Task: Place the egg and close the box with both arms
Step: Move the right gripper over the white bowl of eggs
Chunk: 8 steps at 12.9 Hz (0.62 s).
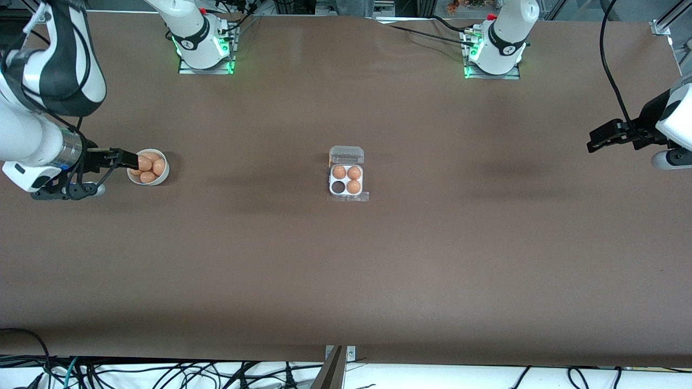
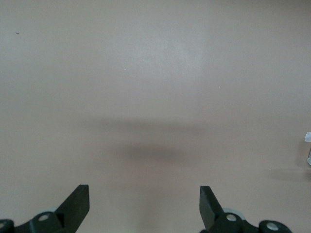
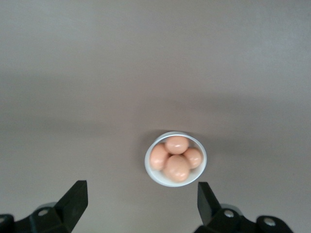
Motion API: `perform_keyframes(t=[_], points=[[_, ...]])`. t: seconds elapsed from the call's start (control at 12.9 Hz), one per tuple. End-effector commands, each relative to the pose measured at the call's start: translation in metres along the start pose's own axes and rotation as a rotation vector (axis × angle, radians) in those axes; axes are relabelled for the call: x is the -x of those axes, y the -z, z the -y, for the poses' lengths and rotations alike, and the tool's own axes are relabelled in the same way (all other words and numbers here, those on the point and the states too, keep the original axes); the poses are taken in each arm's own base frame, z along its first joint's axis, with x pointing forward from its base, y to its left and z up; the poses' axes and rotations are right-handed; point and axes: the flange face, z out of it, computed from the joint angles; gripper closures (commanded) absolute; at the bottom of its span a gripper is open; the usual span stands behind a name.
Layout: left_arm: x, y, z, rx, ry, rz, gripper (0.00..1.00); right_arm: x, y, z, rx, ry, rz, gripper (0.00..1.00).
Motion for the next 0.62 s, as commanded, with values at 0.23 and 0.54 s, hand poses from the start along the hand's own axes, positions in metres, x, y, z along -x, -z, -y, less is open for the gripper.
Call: perform_keyframes(t=[0.23, 0.54], points=[[0.000, 0.009, 0.003, -0.017, -0.019, -0.004, 0.00, 0.058, -0.088, -0.033, -0.034, 0.006, -0.096, 0.00], [0.000, 0.009, 0.003, -0.017, -0.019, -0.004, 0.00, 0.065, -0.129, -0.028, -0.041, -0.002, -0.092, 0.00]])
